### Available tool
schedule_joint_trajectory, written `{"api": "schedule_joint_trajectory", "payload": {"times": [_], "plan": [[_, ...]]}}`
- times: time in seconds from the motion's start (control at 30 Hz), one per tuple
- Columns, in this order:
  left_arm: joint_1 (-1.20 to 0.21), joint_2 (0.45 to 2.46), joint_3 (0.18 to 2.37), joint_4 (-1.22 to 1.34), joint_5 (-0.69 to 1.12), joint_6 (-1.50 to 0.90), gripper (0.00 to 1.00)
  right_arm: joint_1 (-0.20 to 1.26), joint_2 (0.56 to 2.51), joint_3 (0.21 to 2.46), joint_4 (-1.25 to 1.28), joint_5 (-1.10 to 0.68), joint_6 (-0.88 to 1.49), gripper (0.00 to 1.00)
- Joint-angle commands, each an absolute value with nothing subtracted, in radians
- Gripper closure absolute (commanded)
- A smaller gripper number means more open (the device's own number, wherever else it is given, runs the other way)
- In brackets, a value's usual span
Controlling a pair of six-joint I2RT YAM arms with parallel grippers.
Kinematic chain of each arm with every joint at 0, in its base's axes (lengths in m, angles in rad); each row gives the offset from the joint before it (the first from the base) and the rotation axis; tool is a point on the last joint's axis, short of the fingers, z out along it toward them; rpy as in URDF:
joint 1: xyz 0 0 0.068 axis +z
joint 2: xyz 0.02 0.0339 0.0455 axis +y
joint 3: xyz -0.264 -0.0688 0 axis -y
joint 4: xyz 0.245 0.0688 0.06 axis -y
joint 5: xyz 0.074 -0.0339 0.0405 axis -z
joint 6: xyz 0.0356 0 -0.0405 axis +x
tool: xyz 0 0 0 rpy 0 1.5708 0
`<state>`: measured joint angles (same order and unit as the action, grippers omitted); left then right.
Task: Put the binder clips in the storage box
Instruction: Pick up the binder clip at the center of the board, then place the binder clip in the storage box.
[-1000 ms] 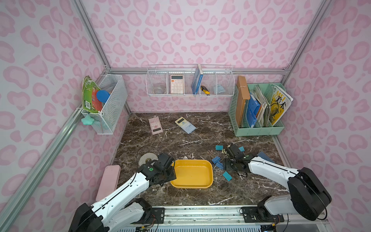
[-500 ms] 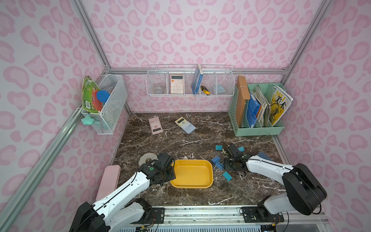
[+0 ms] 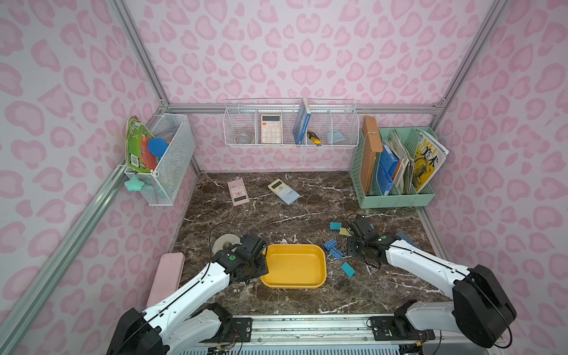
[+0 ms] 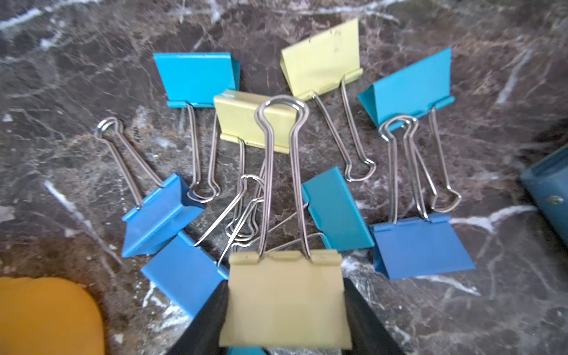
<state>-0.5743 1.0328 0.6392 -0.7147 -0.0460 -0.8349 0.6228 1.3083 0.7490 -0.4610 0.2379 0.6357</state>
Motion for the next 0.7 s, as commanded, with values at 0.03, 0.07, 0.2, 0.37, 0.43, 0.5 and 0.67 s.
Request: {"api": "schedule_joint_trajectory", "payload": {"times": [0.03,0.07,0.2,0.37,0.43,0.5,0.67], "plan": [[-0.569,1.039,0.643,-0.720,-0.064,-0.832,0.42,0.710,1.266,0.822,-0.545,0.272,0.634,0.50],[-0.568,1.041,0.645,-0.719,-0.064,-0.831,0.41,0.750,1.257,0.841,-0.538,0.264,0.602,0.50],[-0.564,1.066,0.655,-0.710,-0.061,-0.826,0.41,0.906,1.244,0.899,-0.453,0.181,0.441,0.53],[-0.563,1.078,0.655,-0.695,-0.058,-0.827,0.42,1.025,1.278,0.933,-0.417,0.119,0.267,0.52],[-0.561,1.080,0.658,-0.693,-0.058,-0.824,0.42,1.052,1.297,0.940,-0.408,0.062,0.210,0.50],[-0.561,1.081,0.658,-0.694,-0.060,-0.820,0.42,1.072,1.322,0.950,-0.400,0.025,0.159,0.50],[-0.554,1.080,0.656,-0.695,-0.063,-0.806,0.42,1.090,1.405,0.980,-0.416,-0.013,0.054,0.56]]}}
